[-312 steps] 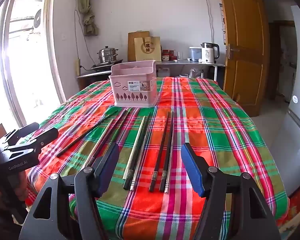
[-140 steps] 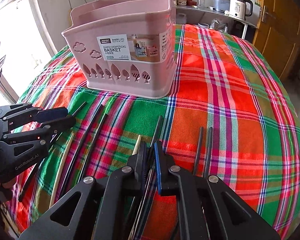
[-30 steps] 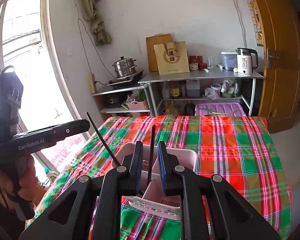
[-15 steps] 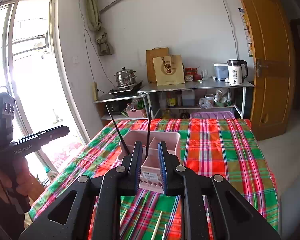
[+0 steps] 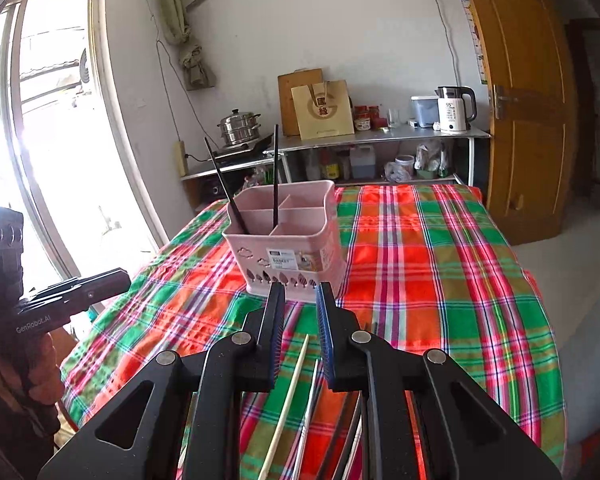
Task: Organize utensils
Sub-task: 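Move both grippers back down to the chopsticks on the tablecloth, then close the left gripper on a dark chopstick while the right gripper grasps dark chopsticks, then lift the chopsticks with both grippers and carry them above the pink basket, then drop the chopsticks into the basket by opening both grippers, then move both grippers back toward the remaining chopsticks on the tablecloth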
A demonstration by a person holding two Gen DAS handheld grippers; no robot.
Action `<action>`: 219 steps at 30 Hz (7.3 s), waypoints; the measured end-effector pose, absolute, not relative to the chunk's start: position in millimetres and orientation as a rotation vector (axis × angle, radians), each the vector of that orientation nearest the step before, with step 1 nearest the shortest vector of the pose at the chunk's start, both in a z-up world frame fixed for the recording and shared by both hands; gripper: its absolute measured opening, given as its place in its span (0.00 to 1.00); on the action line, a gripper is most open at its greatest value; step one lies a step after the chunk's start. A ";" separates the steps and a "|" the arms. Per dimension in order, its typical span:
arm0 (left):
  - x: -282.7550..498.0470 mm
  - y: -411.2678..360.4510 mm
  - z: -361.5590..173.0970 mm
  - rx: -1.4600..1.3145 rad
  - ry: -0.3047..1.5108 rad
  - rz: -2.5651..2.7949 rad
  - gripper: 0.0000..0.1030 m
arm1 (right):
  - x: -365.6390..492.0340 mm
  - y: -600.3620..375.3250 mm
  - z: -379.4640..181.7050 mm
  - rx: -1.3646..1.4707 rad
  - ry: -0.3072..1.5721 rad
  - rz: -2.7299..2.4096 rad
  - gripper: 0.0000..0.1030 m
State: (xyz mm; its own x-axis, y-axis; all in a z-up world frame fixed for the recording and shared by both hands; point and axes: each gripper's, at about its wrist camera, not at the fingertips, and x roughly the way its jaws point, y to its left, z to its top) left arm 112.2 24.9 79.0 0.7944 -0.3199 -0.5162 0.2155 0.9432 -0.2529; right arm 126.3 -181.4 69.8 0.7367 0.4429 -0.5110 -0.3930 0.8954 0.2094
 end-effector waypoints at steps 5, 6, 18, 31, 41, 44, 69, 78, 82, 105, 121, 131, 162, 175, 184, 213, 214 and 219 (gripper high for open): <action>122.3 18.6 61.1 -0.194 0.642 -0.299 0.22 | 129.3 -185.1 56.2 0.098 0.612 0.453 0.16; 124.8 16.6 57.1 -0.195 0.654 -0.302 0.22 | 130.7 -185.6 54.2 0.100 0.618 0.451 0.16; 175.4 -11.2 1.7 -0.205 0.844 -0.343 0.22 | 158.4 -186.0 9.8 0.078 0.743 0.420 0.15; 217.2 -35.9 -40.3 -0.181 0.975 -0.348 0.22 | 197.1 -179.4 -40.4 0.032 0.887 0.392 0.15; 229.7 -38.2 -49.3 -0.169 0.999 -0.325 0.22 | 209.3 -171.7 -47.8 0.009 0.907 0.396 0.15; 233.4 -40.3 -50.7 -0.164 1.004 -0.319 0.22 | 213.2 -169.9 -51.7 0.001 0.922 0.389 0.15; 255.7 -48.2 -52.8 -0.134 1.035 -0.268 0.08 | 227.0 -159.4 -51.7 -0.049 0.962 0.351 0.07; 239.7 -32.8 -22.0 -0.174 0.988 -0.297 0.07 | 212.0 -160.2 -18.3 -0.025 0.882 0.385 0.06; 228.1 -26.4 6.3 -0.181 0.936 -0.318 0.06 | 202.5 -160.8 5.9 -0.018 0.826 0.397 0.06; 187.2 -20.8 120.7 -0.163 0.677 -0.361 0.04 | 159.9 -175.6 103.2 0.019 0.553 0.413 0.05; 165.8 -20.4 125.5 -0.126 0.669 -0.371 0.04 | 140.3 -180.6 110.4 0.001 0.538 0.419 0.05; 176.7 1.8 154.2 -0.126 0.626 -0.328 0.04 | 152.0 -173.7 134.2 0.036 0.471 0.451 0.05; 276.4 71.4 217.3 -0.221 0.466 -0.210 0.04 | 245.1 -116.2 178.7 0.196 0.291 0.517 0.05; 304.9 78.6 158.5 -0.240 0.561 -0.211 0.04 | 266.5 -108.0 126.2 0.205 0.398 0.508 0.05; 313.3 79.4 125.1 -0.236 0.642 -0.198 0.04 | 270.4 -95.8 97.5 0.153 0.495 0.509 0.05; 152.4 57.9 137.8 -0.190 0.480 -0.222 0.20 | 138.9 -170.8 120.8 0.098 0.393 0.501 0.25; 144.4 54.6 133.2 -0.189 0.478 -0.229 0.20 | 133.3 -174.5 116.3 0.097 0.397 0.496 0.25; 110.1 42.8 105.0 -0.202 0.487 -0.255 0.20 | 112.2 -189.9 85.1 0.093 0.456 0.453 0.25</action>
State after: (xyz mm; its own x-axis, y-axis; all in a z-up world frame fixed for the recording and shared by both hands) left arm 110.1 42.9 105.0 0.8533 -0.2883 -0.4344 0.1926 0.9486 -0.2512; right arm 112.2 -189.9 85.1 0.8005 0.4425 -0.4042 -0.4016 0.8967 0.1862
